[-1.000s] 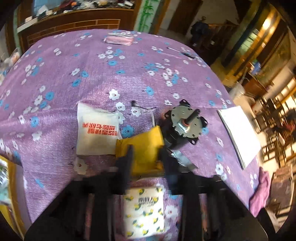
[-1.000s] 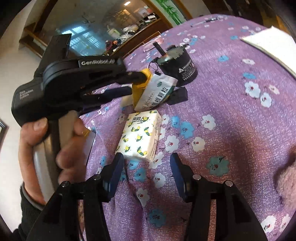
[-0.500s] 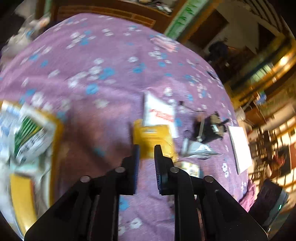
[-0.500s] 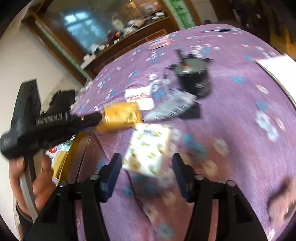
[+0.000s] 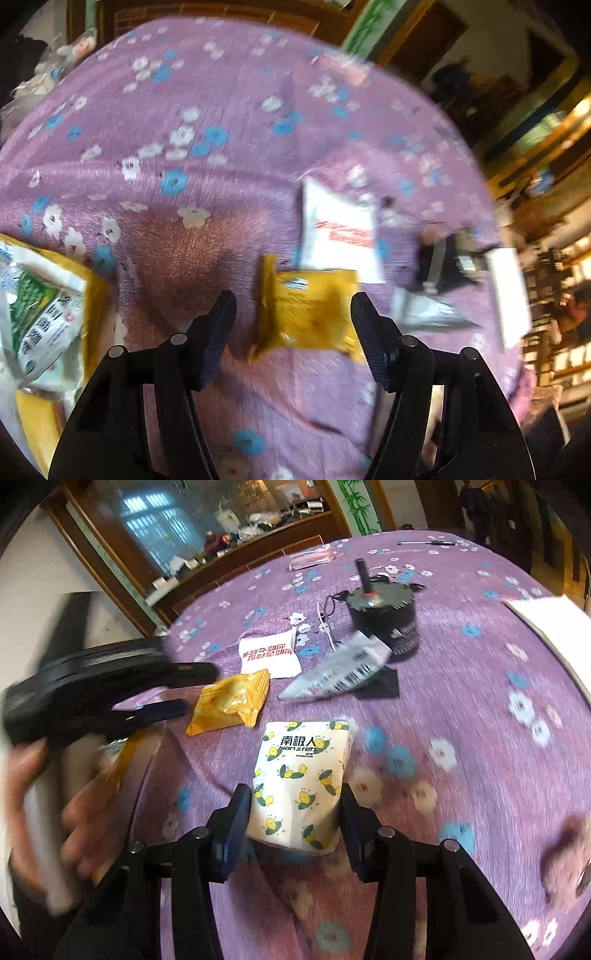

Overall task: Organize soft objects
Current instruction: 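Grasp the lemon-print tissue pack with the right tool while the left grasps the cheese cracker pack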

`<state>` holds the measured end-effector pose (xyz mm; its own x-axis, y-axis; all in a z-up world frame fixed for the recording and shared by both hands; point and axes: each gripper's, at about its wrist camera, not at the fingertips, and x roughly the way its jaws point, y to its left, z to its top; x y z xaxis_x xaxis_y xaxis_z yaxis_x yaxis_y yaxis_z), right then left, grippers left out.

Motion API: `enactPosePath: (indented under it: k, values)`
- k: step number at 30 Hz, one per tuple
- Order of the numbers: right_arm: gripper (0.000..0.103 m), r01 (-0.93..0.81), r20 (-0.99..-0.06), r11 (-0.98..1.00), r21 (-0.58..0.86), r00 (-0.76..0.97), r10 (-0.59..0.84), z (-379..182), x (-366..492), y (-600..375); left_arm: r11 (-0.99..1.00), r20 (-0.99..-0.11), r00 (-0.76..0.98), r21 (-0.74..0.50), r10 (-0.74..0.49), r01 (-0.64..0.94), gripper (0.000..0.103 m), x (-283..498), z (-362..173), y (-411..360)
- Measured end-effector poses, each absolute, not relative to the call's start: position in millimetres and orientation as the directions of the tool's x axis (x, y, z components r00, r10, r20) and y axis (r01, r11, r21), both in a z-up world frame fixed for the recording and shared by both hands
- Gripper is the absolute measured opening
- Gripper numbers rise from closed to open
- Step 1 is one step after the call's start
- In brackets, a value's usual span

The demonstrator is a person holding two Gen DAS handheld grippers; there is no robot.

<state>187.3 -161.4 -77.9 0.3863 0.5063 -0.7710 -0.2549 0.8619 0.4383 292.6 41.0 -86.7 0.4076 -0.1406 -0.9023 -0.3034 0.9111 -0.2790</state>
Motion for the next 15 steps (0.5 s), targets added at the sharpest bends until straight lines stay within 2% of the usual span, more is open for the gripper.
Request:
enactPosePath:
  k: [2, 5, 8, 12, 15]
  values:
    - [0.046, -0.251, -0.764, 0.855, 0.454, 0.384, 0.519, -82, 180, -168, 0.910, -0.903, 0.399, -0.289, -0.156, -0.297, 0.070, 296, -95, 37]
    - [0.047, -0.254, -0.738, 0.839, 0.482, 0.399, 0.545, -84, 172, -178, 0.936, -0.909, 0.403, -0.230, -0.109, -0.266, 0.070, 293, -95, 21]
    - [0.047, -0.264, -0.722, 0.834, 0.484, 0.418, 0.551, -81, 169, -179, 0.934, -0.909, 0.409, -0.214, -0.084, -0.285, 0.059, 285, -93, 13]
    - [0.047, -0.306, -0.695, 0.826, 0.473, 0.447, 0.563, -74, 164, -176, 0.917, -0.888, 0.449, -0.256, -0.097, -0.308, 0.051, 274, -96, 18]
    - [0.047, -0.315, -0.689, 0.830, 0.460, 0.463, 0.557, -71, 158, -177, 0.863, -0.869, 0.459, -0.368, -0.186, -0.345, 0.048, 259, -92, 30]
